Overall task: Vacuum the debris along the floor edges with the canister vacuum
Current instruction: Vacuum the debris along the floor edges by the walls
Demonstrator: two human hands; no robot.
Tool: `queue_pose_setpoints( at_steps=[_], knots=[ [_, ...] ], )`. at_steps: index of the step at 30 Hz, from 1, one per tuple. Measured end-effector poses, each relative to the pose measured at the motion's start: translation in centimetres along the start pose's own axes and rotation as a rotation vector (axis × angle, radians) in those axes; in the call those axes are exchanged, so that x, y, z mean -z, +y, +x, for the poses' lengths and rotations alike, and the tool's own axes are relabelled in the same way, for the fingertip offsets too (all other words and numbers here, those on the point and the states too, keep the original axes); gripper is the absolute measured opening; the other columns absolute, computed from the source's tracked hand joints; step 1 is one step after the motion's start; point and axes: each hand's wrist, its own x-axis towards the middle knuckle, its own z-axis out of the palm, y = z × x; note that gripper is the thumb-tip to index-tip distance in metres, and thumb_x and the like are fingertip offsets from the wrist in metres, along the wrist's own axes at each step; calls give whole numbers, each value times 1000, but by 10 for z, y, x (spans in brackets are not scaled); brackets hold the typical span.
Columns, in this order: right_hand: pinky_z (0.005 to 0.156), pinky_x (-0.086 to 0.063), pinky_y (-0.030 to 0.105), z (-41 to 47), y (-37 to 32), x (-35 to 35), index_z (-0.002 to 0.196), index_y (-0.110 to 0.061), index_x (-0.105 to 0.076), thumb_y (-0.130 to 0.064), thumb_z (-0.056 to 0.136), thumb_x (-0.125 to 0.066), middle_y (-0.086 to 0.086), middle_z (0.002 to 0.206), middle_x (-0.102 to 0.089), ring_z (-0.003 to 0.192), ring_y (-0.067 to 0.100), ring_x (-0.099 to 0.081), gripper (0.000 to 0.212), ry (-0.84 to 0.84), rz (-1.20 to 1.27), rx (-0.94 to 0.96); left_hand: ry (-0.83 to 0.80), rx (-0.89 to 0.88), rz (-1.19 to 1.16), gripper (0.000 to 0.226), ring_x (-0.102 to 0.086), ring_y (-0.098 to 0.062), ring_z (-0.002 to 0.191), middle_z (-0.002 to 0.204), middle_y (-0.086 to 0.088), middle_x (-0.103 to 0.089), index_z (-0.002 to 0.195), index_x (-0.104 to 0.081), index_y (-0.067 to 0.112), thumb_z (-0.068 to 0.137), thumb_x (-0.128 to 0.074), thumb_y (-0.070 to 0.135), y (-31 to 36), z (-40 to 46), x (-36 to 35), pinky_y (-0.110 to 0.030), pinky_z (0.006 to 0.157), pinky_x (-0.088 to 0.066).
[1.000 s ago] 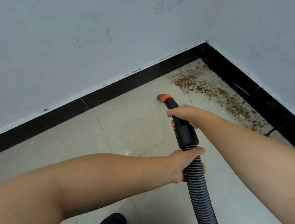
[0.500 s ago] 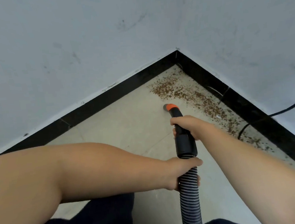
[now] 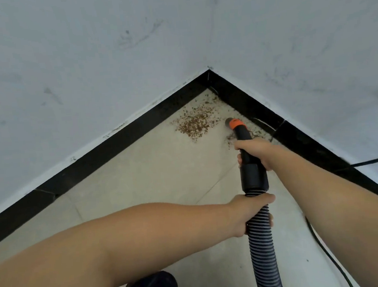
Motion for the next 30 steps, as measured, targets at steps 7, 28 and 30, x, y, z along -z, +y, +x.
queue_pose_setpoints(
  at_steps=[7, 28, 30],
  knots=[
    [56, -53, 32, 28, -22, 14, 96, -5, -49, -10, 86, -61, 7, 52, -58, 40, 17, -57, 16, 77, -31, 29, -46, -22, -8, 22, -58, -16, 51, 65, -7, -59, 81, -49, 12, 88, -67, 24, 30, 25, 0, -23, 52, -51],
    [60, -55, 37, -5, -4, -43, 98, -5, -49, -10, 81, -63, 9, 53, -61, 46, 22, -59, 23, -59, -39, -16, -17, 15, -76, 21, -59, -17, 56, 67, -6, -61, 83, -50, 13, 87, -67, 25, -9, -28, 26, -25, 55, -52],
    [62, -55, 36, -13, 3, -52, 98, -4, -50, -10, 81, -63, 9, 53, -61, 47, 21, -59, 22, -83, -50, -12, 11, -3, -79, 22, -60, -17, 56, 67, -6, -61, 84, -50, 12, 87, -67, 25, -19, -37, 28, -24, 53, -52]
  ],
)
